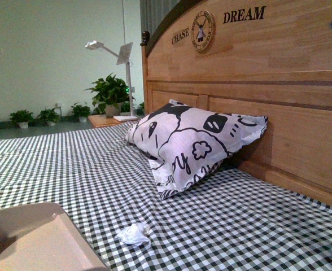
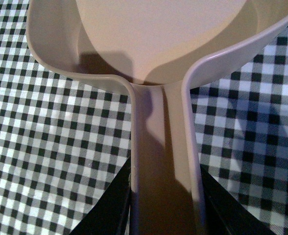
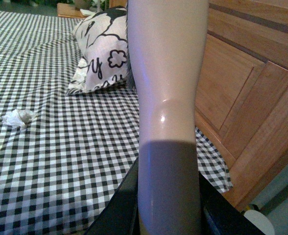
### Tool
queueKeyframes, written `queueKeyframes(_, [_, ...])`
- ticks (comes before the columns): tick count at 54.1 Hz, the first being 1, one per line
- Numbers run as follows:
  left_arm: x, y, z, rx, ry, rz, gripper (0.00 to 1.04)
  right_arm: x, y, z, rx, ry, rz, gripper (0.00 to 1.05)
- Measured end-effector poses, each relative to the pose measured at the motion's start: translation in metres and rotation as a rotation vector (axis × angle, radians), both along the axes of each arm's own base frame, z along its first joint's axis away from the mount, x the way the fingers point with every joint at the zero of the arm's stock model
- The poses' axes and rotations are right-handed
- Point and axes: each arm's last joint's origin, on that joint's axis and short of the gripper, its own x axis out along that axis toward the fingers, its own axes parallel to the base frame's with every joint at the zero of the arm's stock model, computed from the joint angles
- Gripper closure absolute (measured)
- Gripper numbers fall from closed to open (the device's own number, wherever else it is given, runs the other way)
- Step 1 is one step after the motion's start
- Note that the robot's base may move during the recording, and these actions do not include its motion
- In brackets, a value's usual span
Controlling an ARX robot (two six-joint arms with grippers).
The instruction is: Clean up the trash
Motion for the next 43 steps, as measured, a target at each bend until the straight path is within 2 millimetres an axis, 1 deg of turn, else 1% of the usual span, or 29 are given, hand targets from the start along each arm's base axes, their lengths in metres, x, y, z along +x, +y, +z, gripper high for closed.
queueKeyframes(4, [0.005,0.002,0.002,0.041,-0.017,-0.013,0.77,0.0,0.0,0.0,0.0,0.0,-0.001,0.85])
queueKeyframes(9, [0.014,0.003,-0.004,0.092,-0.068,-0.035,0.77,0.0,0.0,0.0,0.0,0.0,0.0,0.85])
queueKeyframes(22, [0.031,-0.004,-0.016,0.101,-0.136,-0.076,0.77,0.0,0.0,0.0,0.0,0.0,0.0,0.85])
queueKeyframes(29, [0.034,-0.007,-0.019,0.08,-0.136,-0.087,0.77,0.0,0.0,0.0,0.0,0.0,0.0,0.85])
queueKeyframes(43, [0.037,-0.006,-0.023,0.068,-0.115,-0.085,0.77,0.0,0.0,0.0,0.0,0.0,0.0,0.85])
